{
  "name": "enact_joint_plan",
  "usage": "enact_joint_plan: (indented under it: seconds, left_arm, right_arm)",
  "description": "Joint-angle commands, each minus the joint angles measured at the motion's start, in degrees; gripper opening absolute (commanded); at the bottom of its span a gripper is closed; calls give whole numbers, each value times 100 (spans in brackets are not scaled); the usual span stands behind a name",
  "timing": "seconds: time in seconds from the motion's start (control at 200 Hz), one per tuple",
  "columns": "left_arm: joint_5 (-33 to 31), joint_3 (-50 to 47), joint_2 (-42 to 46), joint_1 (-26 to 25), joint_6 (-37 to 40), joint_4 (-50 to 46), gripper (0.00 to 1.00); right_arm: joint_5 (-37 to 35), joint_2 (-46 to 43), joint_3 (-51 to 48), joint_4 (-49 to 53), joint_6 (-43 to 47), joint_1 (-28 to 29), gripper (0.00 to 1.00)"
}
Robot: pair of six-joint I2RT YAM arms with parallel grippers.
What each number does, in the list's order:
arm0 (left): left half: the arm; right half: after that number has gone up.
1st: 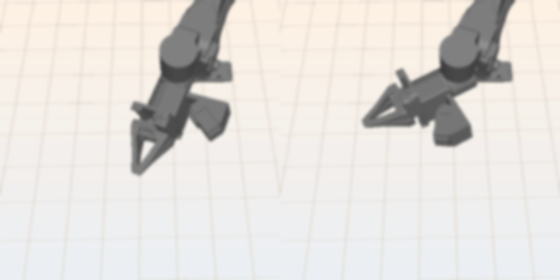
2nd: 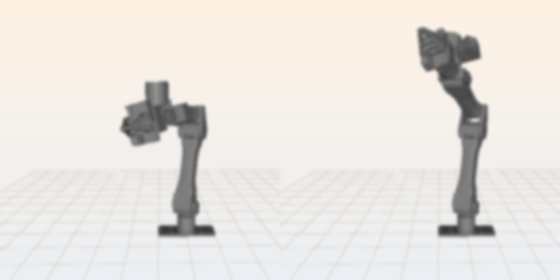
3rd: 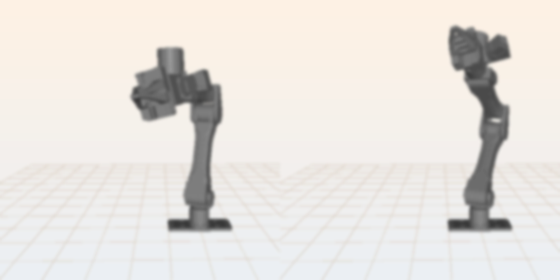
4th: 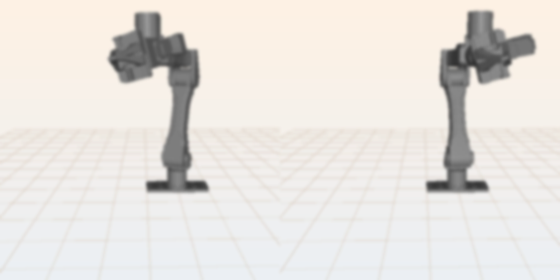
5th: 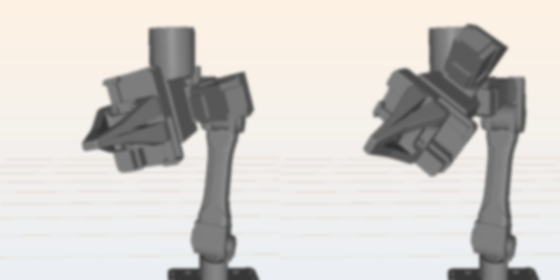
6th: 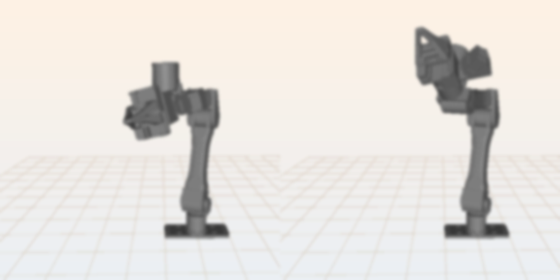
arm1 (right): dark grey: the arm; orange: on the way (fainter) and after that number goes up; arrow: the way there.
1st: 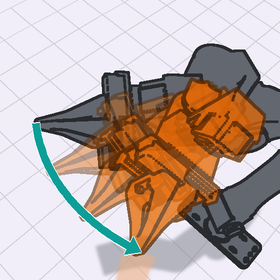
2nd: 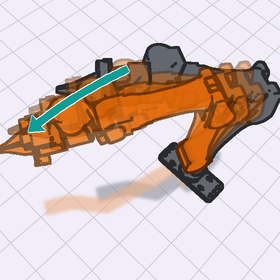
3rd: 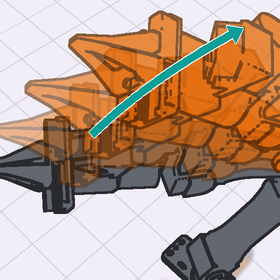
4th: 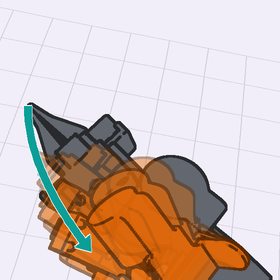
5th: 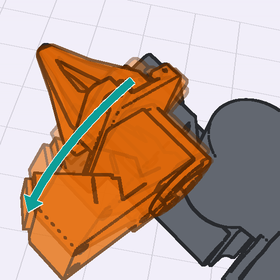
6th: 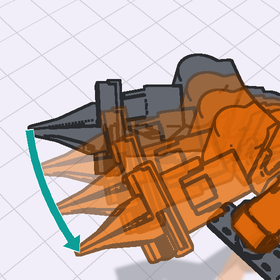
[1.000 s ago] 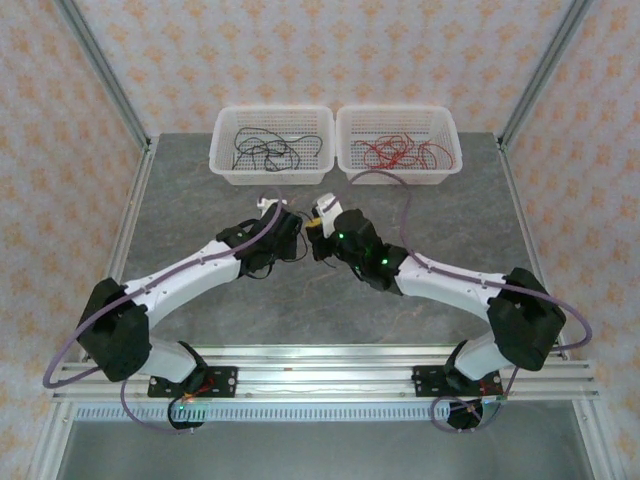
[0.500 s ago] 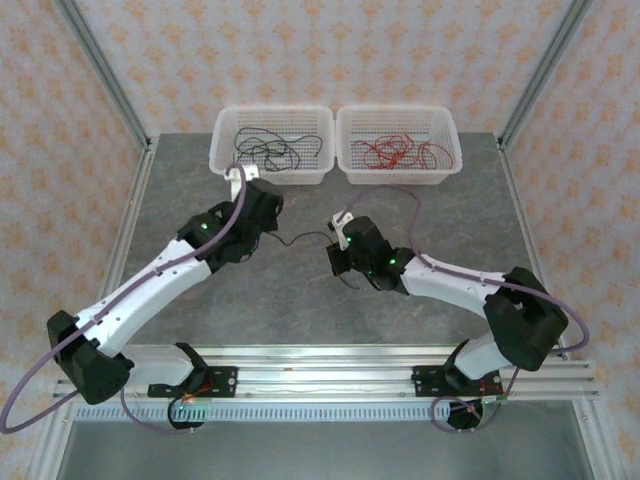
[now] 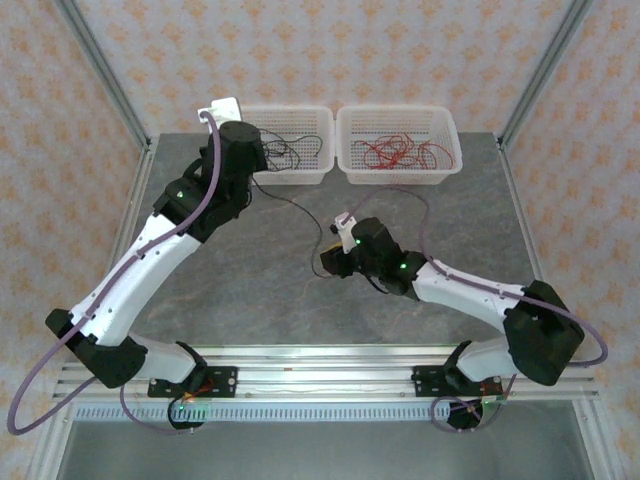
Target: Untangle the cables
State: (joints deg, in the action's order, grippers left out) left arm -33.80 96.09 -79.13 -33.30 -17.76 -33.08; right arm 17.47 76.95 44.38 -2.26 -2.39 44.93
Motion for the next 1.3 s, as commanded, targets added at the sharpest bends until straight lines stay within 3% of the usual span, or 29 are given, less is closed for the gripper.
enact_joint_plan:
  seconds: [0.0, 0.315, 0.46, 0.961, 1.151, 1.296]
  left_arm:
    - [-37, 471, -184, 51, 361, 380, 0]
    - [-154, 1728, -909, 217, 832, 724, 0]
    - [-250, 2570, -1427, 428, 1251, 942, 0]
    - [-236, 3304, -3352, 1029, 3155, 4335, 0]
    - [-195, 4415, -4261, 1053, 3416, 4515, 0]
    - [-167, 4443, -4389, 1108, 3618, 4933, 0]
  right_arm:
    - [-178, -417, -116, 103, -285, -21, 44]
    - [-400, -1726, -651, 340, -625, -24, 69]
    - [-480, -2000, -887, 404, -809, -18, 69]
    - [-878, -2416, -1371, 312, -1361, -11, 69]
    - [-989, -2500, -1345, 376, -1430, -14, 68]
    - [-1038, -2428, -1328, 358, -1442, -15, 68]
